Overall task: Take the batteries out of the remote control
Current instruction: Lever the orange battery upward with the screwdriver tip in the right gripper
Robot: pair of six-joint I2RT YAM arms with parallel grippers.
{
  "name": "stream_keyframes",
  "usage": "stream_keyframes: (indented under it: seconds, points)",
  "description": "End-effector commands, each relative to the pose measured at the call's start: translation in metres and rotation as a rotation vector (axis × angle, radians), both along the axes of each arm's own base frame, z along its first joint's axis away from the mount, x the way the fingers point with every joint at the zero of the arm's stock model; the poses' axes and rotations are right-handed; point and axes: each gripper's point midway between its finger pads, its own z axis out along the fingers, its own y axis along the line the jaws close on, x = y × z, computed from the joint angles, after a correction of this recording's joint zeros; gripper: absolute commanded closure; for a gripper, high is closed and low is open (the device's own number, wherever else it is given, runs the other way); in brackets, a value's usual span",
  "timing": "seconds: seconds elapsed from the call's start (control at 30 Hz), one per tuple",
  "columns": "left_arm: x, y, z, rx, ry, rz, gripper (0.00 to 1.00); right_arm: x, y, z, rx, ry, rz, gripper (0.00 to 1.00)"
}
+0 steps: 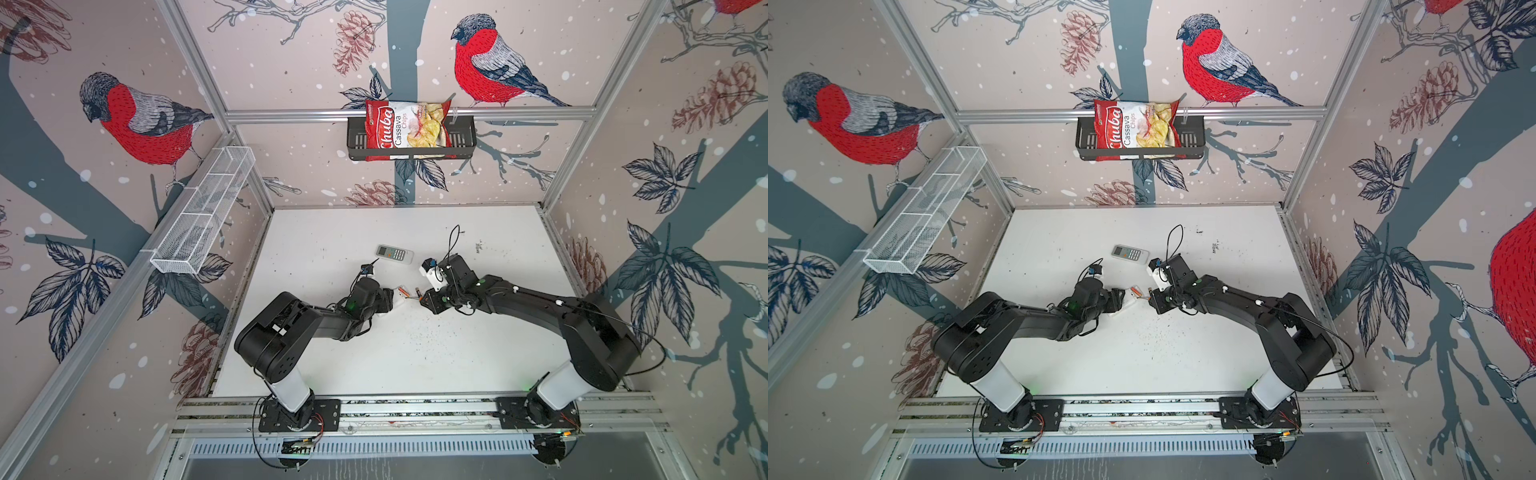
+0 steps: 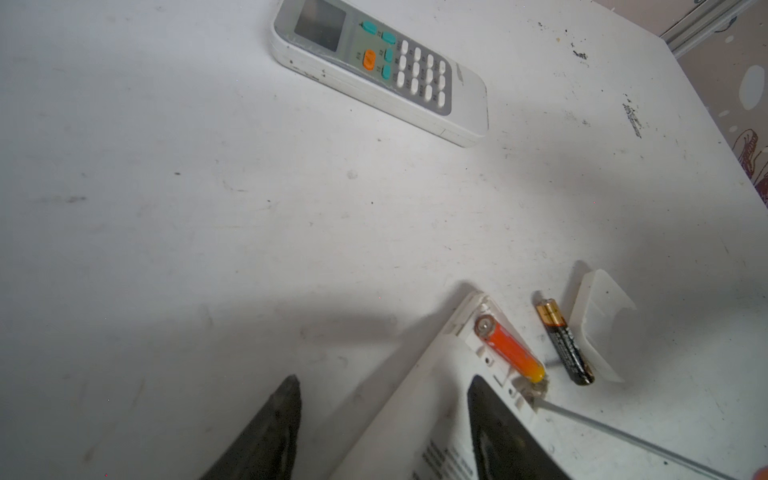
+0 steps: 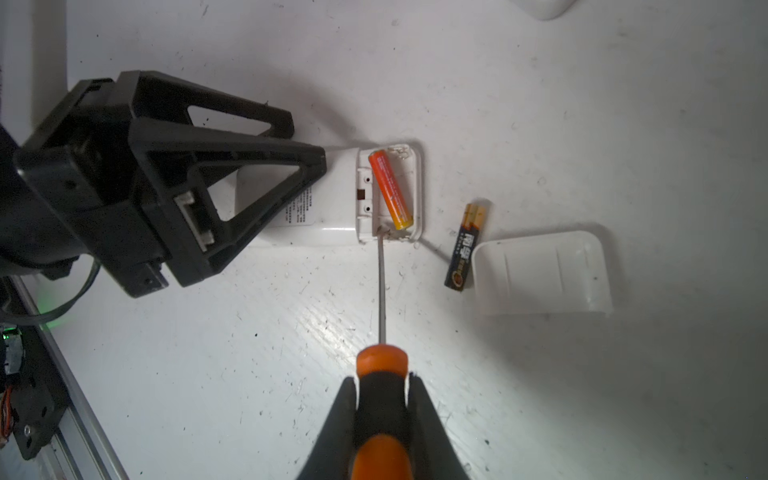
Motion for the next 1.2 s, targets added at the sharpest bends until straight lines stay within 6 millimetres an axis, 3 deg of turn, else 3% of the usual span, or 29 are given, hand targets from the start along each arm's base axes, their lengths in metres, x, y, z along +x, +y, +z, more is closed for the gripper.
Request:
stream_keyframes:
  seconds: [0.0,0.13,0.27,0.47,0.67,0.9,1.17]
  points:
    - [-0.028,0.005,-0.031,0.047,0.151,-0.049,0.36,0.003,0.006,0.001,0.020,-0.002,0.001,1.00]
    - [-0.033,0.007,-0.028,0.075,0.152,-0.064,0.28,0.004,0.006,-0.002,0.013,0.000,0.000,1.00]
    - [-0.039,0.006,-0.022,0.090,0.149,-0.094,0.26,0.006,0.006,-0.003,0.010,0.000,-0.004,1.00]
    - [-0.057,-0.004,-0.032,0.149,0.171,-0.137,0.32,0.010,0.007,-0.002,0.008,-0.011,-0.015,1.00]
    - [-0.059,-0.008,-0.052,0.178,0.212,-0.137,0.36,0.009,0.006,-0.004,0.004,-0.010,-0.017,1.00]
    - [-0.062,-0.005,-0.057,0.183,0.220,-0.132,0.45,0.016,0.005,0.003,0.009,-0.036,-0.041,1.00]
    - [-0.065,-0.005,-0.058,0.171,0.222,-0.134,0.47,0.027,0.010,0.006,0.021,-0.041,-0.047,1.00]
